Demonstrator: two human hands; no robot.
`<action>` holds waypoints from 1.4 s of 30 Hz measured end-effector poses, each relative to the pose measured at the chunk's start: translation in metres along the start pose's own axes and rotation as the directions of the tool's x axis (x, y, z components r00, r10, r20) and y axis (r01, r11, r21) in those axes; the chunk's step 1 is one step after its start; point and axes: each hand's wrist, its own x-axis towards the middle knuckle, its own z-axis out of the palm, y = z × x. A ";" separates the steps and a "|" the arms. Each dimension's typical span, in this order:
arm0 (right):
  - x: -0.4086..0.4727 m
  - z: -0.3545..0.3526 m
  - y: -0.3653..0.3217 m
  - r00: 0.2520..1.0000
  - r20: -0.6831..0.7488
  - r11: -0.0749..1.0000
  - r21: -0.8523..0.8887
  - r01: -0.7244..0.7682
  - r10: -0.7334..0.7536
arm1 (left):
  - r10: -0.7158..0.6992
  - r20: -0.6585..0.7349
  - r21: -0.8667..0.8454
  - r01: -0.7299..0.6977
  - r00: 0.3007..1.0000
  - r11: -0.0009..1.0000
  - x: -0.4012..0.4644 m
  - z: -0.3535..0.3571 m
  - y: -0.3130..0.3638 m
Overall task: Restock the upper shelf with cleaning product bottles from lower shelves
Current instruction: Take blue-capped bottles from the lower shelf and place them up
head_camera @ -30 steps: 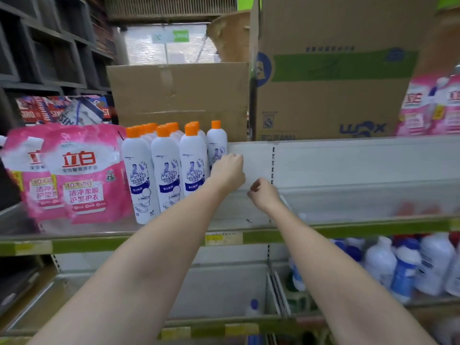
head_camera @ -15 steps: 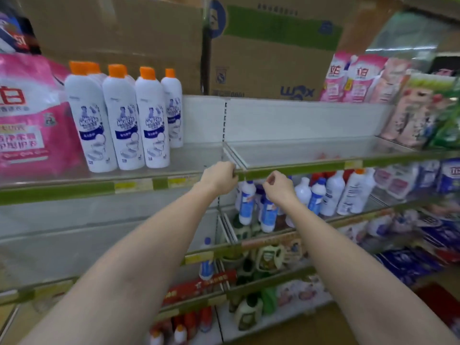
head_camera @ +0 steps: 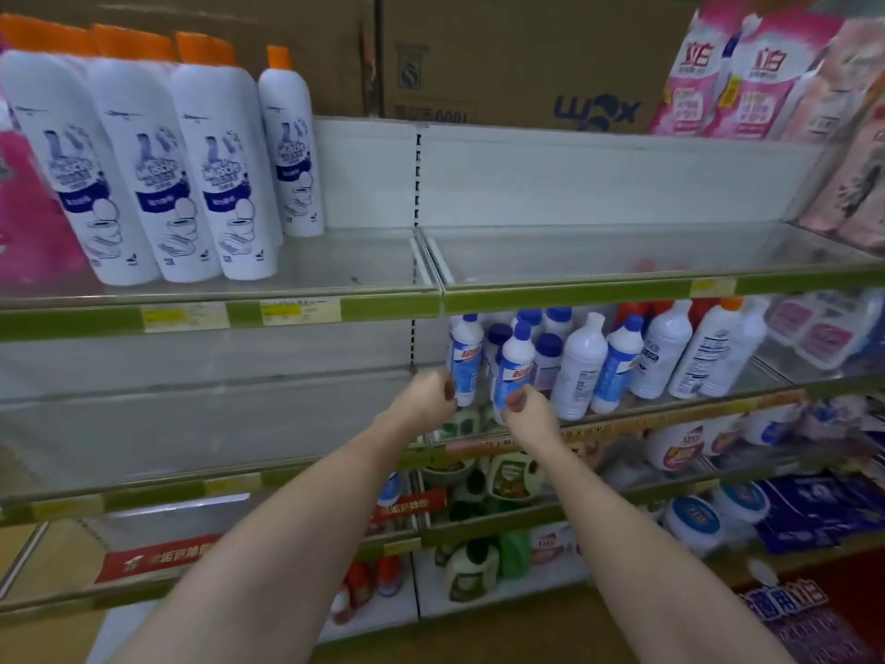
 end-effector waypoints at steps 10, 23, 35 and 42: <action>0.082 -0.007 0.051 0.999 -0.015 0.992 0.118 -0.043 0.045 | -0.162 -0.071 -0.087 0.156 0.984 0.984 0.069 0.061 0.032; 0.132 0.003 0.059 0.959 0.282 0.997 0.064 -0.048 0.028 | -0.292 -0.072 -0.149 0.279 0.954 0.949 0.090 0.084 0.038; 0.111 0.013 0.046 0.967 0.255 0.999 0.048 -0.023 0.010 | -0.301 -0.067 -0.442 0.242 0.951 0.864 0.082 0.065 0.032; 0.080 0.040 0.022 0.970 0.226 0.996 -0.003 0.091 -0.088 | -0.278 -0.030 -0.536 0.220 0.960 0.815 0.063 0.046 0.018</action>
